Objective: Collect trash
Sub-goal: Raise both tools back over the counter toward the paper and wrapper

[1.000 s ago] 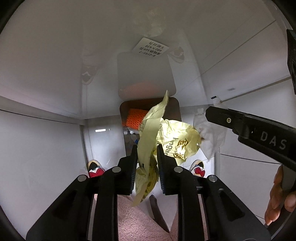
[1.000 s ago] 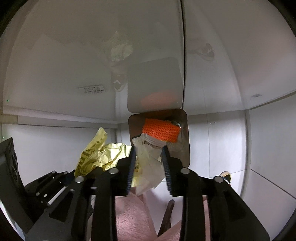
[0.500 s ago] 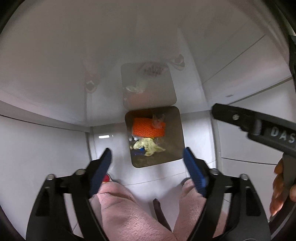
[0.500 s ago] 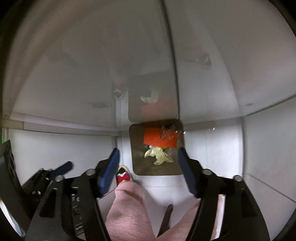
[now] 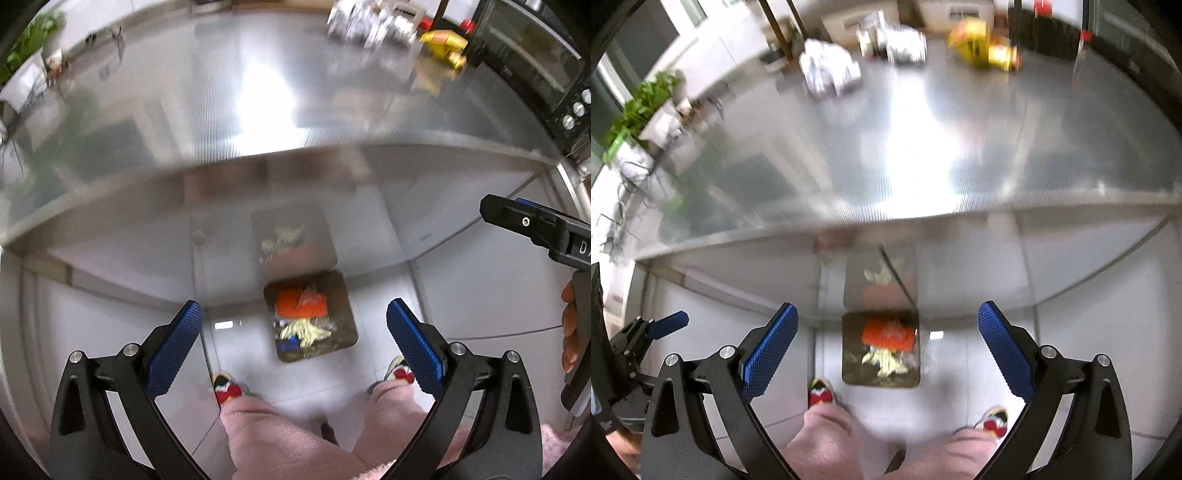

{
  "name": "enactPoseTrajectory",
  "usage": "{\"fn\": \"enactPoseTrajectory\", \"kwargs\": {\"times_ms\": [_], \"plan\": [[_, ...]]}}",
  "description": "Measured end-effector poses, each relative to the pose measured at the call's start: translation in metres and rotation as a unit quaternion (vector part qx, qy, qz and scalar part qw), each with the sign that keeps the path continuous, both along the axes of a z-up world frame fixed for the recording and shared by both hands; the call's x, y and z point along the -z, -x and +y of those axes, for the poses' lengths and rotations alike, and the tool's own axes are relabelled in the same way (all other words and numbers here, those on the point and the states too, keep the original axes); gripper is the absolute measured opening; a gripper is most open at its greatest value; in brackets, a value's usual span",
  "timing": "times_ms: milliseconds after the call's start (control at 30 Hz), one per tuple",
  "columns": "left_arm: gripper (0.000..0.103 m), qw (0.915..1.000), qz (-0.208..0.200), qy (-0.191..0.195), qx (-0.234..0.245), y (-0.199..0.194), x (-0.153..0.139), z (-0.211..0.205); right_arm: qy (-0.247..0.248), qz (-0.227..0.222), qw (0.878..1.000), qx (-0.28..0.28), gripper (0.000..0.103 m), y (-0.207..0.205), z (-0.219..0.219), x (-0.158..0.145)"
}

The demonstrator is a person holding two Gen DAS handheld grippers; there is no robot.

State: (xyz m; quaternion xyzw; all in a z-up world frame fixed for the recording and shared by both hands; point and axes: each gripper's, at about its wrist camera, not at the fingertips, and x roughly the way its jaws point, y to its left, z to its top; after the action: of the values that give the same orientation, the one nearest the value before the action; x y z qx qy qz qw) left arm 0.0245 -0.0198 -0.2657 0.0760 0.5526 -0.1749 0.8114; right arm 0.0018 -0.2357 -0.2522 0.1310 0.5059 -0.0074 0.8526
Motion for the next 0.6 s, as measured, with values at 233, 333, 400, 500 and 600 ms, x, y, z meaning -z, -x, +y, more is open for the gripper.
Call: {"fn": "enactPoseTrajectory", "kwargs": {"times_ms": [233,333,400,500,600], "plan": [[0.095,0.9979,-0.053,0.035,0.005,-0.023,-0.067,-0.028,0.024,-0.067,0.997,0.019,0.098,-0.011,-0.022,-0.066],[0.095,0.9964,-0.072,0.044,0.004,-0.039,-0.080,-0.039,0.031,-0.080,0.996,0.039,0.098,-0.023,-0.041,-0.077],[0.095,0.9954,-0.084,0.045,0.000,-0.055,-0.087,-0.048,0.032,-0.085,0.994,0.053,0.098,-0.032,-0.053,-0.082],[0.095,0.9942,-0.097,0.046,-0.004,-0.079,-0.095,-0.061,0.044,-0.096,0.992,0.072,0.098,-0.051,-0.068,-0.089],[0.095,0.9933,-0.104,0.049,-0.010,-0.107,-0.101,-0.072,0.049,-0.099,0.990,0.082,0.098,-0.071,-0.084,-0.089]]}}
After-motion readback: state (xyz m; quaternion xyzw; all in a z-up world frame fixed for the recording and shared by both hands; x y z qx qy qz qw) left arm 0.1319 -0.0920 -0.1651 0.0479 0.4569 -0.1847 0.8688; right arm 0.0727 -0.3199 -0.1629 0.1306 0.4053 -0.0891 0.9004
